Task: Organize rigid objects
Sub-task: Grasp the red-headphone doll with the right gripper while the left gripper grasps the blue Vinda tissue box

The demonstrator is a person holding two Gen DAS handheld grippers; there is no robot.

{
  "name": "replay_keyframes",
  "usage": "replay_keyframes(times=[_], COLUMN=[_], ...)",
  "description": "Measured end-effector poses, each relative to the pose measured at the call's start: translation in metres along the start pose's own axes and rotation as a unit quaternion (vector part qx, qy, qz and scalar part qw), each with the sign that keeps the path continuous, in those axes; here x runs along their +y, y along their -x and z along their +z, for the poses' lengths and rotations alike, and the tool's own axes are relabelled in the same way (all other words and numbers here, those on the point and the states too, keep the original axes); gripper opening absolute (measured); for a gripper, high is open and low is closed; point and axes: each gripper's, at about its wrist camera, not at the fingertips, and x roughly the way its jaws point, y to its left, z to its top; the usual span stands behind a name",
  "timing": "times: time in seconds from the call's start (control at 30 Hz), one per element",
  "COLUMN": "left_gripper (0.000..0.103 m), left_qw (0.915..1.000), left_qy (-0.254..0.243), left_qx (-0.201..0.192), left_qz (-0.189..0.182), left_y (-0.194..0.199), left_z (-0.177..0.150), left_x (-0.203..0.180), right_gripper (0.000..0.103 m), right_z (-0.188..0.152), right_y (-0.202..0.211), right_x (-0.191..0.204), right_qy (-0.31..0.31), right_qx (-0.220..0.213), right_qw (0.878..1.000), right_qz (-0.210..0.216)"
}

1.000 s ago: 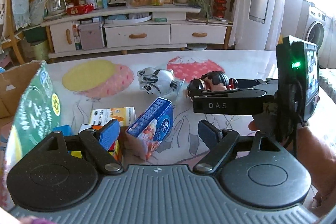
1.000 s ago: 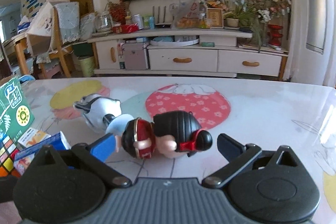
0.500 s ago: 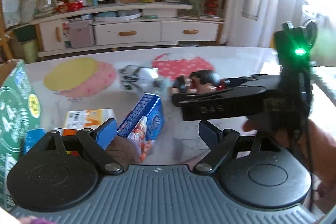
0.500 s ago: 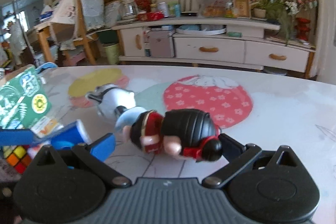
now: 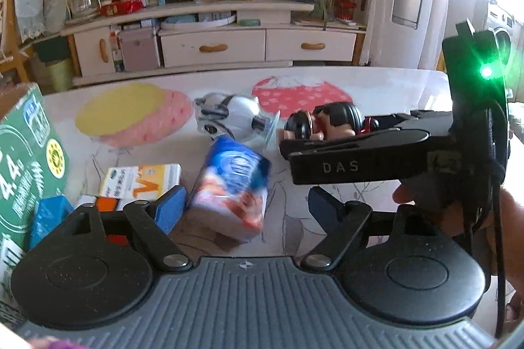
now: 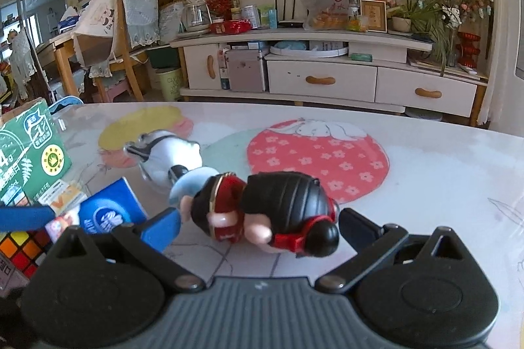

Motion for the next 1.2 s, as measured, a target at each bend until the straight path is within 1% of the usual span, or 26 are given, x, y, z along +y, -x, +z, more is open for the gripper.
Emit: replay_keyframes(times=[0.07, 0.17, 0.33, 0.4, 0.47, 0.5, 0.57, 0.63, 0.67, 0.7, 0.73, 0.77, 0.83, 0.9, 0.97, 1.0, 1.07, 1.13, 1.2], left_gripper=[0.100, 0.100, 0.099, 0.094, 0.084, 0.081, 0.070, 0.064, 0.063, 0.063, 0.068, 0.075, 0.079, 0.082, 0.095, 0.097, 0.097, 0.093, 0.086], left_qw=[1.0000, 0.9999, 0.9998, 0.9997, 0.9994, 0.9993, 0.9990, 0.9985, 0.9980, 0.9977, 0.9975, 0.9976, 0.9980, 0.9977, 0.9976, 0.9975, 0.9969, 0.9973, 0.9965], left_qy=[-0.004, -0.014, -0.008, -0.008, -0.008, -0.008, -0.004, -0.005, -0.008, -0.010, -0.010, -0.007, -0.004, -0.012, -0.011, -0.010, -0.017, -0.023, -0.029], left_qx=[0.006, 0.002, -0.001, -0.001, -0.003, -0.004, -0.006, -0.007, -0.005, -0.002, 0.000, 0.000, 0.000, -0.001, -0.002, -0.002, -0.004, -0.003, -0.004], left_qz=[-0.001, 0.005, 0.015, 0.022, 0.033, 0.037, 0.044, 0.055, 0.062, 0.067, 0.071, 0.069, 0.063, 0.067, 0.068, 0.069, 0.076, 0.069, 0.078], left_y=[-0.005, -0.009, -0.013, -0.015, -0.017, -0.014, -0.014, -0.014, -0.015, -0.015, -0.014, -0.013, -0.012, -0.013, -0.014, -0.015, -0.017, -0.018, -0.020], left_z=[-0.002, -0.003, -0.004, -0.003, -0.003, -0.002, -0.002, -0.002, -0.002, -0.001, -0.001, -0.001, -0.002, -0.004, -0.005, -0.006, -0.008, -0.009, -0.010], left_x=[-0.002, -0.005, -0.002, -0.001, 0.000, 0.000, 0.003, 0.003, 0.003, 0.001, 0.002, 0.002, 0.001, 0.000, 0.000, -0.001, -0.002, -0.005, -0.008], right_gripper=[0.102, 0.102, 0.101, 0.101, 0.100, 0.100, 0.100, 0.100, 0.100, 0.100, 0.100, 0.100, 0.100, 0.100, 0.100, 0.100, 0.100, 0.100, 0.100], right_z=[0.001, 0.002, 0.001, 0.001, 0.000, 0.000, -0.001, -0.002, -0.002, -0.002, -0.003, -0.004, -0.005, -0.006, -0.006, -0.006, -0.007, -0.007, -0.007], right_y=[-0.003, -0.005, -0.005, -0.005, -0.003, -0.003, -0.001, 0.000, 0.000, 0.001, 0.002, 0.003, 0.004, 0.004, 0.005, 0.005, 0.005, 0.006, 0.006], right_x=[0.003, 0.005, 0.005, 0.003, 0.002, 0.002, 0.001, 0.001, 0.001, 0.001, 0.001, 0.001, 0.003, 0.006, 0.008, 0.009, 0.010, 0.010, 0.008], right_qy=[0.005, 0.013, 0.015, 0.009, 0.004, 0.003, 0.002, 0.001, 0.000, 0.000, -0.001, -0.001, 0.002, 0.008, 0.017, 0.019, 0.022, 0.020, 0.016], right_qx=[0.004, 0.006, 0.005, 0.004, 0.002, 0.002, 0.002, 0.001, 0.001, 0.001, 0.000, 0.001, 0.000, -0.001, -0.004, -0.005, -0.004, -0.005, -0.004], right_qw=[1.000, 1.000, 1.000, 1.000, 1.000, 1.000, 1.000, 1.000, 1.000, 1.000, 1.000, 1.000, 1.000, 1.000, 1.000, 1.000, 1.000, 1.000, 1.000], right_qz=[-0.009, -0.016, -0.023, -0.022, -0.019, -0.018, -0.016, -0.015, -0.015, -0.015, -0.016, -0.016, -0.019, -0.021, -0.022, -0.021, -0.019, -0.019, -0.017])
